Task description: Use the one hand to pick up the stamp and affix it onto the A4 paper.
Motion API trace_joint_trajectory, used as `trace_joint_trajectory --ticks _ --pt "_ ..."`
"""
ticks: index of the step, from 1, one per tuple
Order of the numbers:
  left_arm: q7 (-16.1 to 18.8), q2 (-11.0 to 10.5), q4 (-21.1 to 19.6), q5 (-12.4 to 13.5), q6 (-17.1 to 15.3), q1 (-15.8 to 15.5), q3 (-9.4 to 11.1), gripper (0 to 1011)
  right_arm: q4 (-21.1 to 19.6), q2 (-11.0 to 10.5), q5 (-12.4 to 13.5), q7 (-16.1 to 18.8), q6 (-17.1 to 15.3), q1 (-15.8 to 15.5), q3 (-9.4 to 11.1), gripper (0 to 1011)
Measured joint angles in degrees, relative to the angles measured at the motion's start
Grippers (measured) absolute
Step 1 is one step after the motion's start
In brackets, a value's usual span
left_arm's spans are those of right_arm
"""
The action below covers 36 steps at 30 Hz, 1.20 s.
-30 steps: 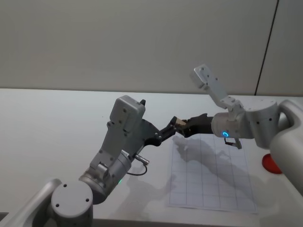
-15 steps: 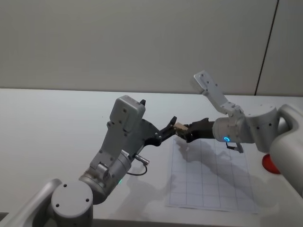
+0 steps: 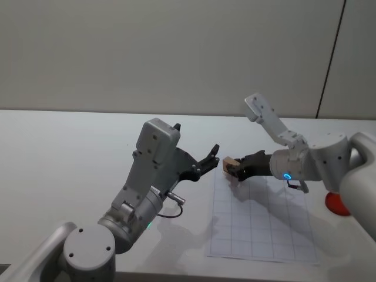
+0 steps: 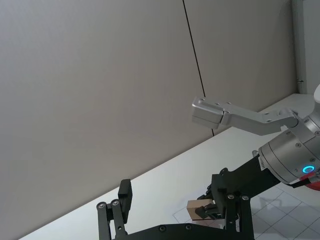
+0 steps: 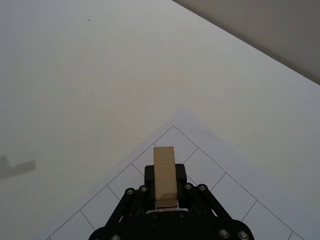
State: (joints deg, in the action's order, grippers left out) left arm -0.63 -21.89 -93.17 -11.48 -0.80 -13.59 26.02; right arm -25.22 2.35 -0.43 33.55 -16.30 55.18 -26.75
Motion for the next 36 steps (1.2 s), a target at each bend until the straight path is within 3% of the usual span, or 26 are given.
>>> trace_joint_trajectory --ticks 18,36 --pt "0.0 0.0 0.0 0.0 0.0 0.0 0.0 1002 3.15 0.01 -0.96 -0.57 2.7 1.27 0.77 217" --pt "0.0 0.0 0.0 0.0 0.0 0.0 0.0 1002 7.95 1.19 0.68 -1.29 3.74 3.09 1.53 216"
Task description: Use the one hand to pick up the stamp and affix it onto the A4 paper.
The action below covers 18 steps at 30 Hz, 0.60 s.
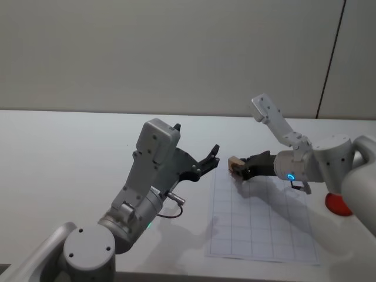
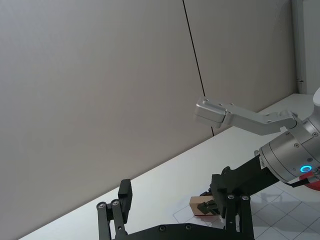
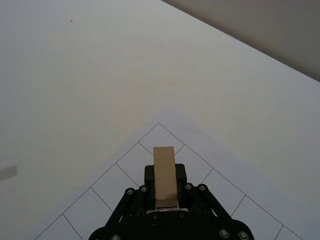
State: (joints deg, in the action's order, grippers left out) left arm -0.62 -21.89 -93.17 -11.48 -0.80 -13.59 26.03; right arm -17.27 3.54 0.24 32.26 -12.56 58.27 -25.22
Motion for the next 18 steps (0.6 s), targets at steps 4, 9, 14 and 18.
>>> trace_joint_trajectory --ticks 4,9,14,18 --pt "0.0 0.0 0.0 0.0 0.0 0.0 0.0 1002 0.82 0.22 0.35 -0.08 -0.03 0.29 0.17 217" --pt "0.0 0.0 0.0 0.0 0.0 0.0 0.0 1002 1.65 0.45 0.67 -0.15 -0.04 0.57 0.32 216" --pt "0.0 0.0 0.0 0.0 0.0 0.0 0.0 1002 2.31 0.63 0.94 -0.17 -0.07 0.76 0.45 217" --pt "0.0 0.0 0.0 0.0 0.0 0.0 0.0 1002 2.62 0.72 1.03 -0.17 -0.13 0.81 0.48 216"
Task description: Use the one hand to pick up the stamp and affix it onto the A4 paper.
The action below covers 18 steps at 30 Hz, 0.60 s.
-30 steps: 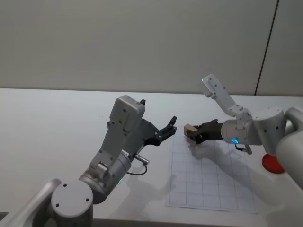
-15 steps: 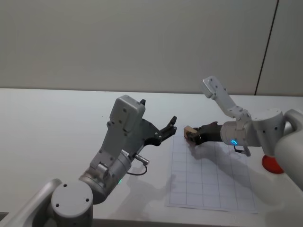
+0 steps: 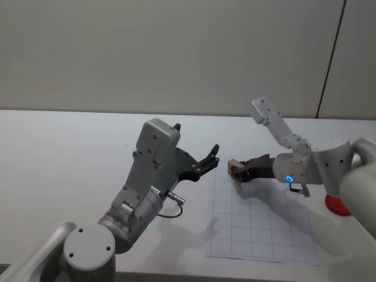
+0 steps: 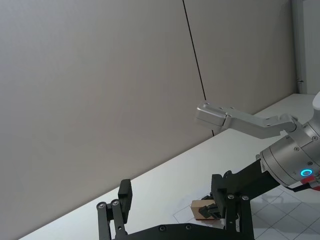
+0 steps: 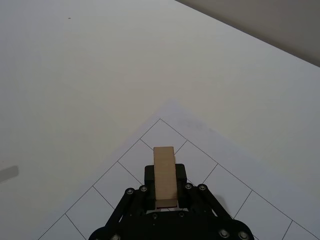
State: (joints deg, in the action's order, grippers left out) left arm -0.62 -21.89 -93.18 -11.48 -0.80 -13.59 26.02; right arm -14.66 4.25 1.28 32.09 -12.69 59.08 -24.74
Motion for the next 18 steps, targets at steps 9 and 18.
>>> trace_joint_trajectory --ticks 9,18 --pt "0.0 0.0 0.0 0.0 0.0 0.0 0.0 1002 0.1 0.03 0.05 0.09 0.34 -0.28 -0.06 216" --pt "0.0 0.0 0.0 0.0 0.0 0.0 0.0 1002 -0.87 -0.19 0.24 0.26 1.26 -1.42 -0.34 216"
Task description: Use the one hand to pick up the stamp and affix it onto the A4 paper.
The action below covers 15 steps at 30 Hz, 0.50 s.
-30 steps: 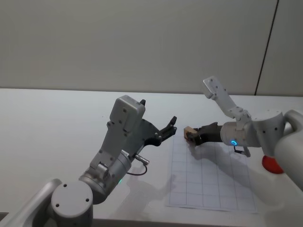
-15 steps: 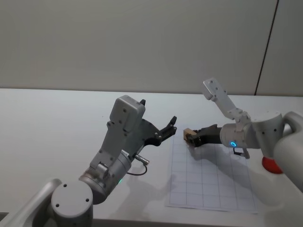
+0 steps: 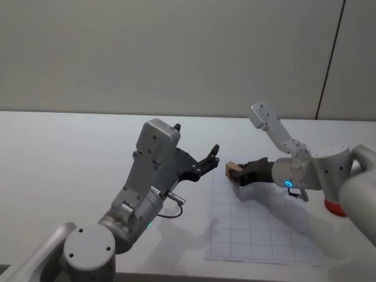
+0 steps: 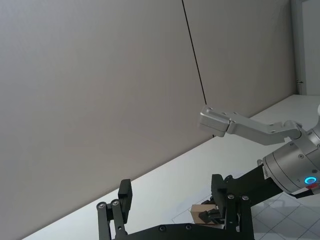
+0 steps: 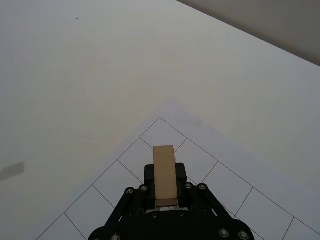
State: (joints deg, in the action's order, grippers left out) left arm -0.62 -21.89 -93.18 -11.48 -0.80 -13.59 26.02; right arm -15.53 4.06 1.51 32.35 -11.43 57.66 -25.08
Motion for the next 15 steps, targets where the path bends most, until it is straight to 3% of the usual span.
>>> trace_joint_trajectory --ticks 15 --pt "0.0 0.0 0.0 0.0 0.0 0.0 0.0 1002 -1.99 -0.46 1.11 -0.39 1.24 -2.38 -0.28 216"
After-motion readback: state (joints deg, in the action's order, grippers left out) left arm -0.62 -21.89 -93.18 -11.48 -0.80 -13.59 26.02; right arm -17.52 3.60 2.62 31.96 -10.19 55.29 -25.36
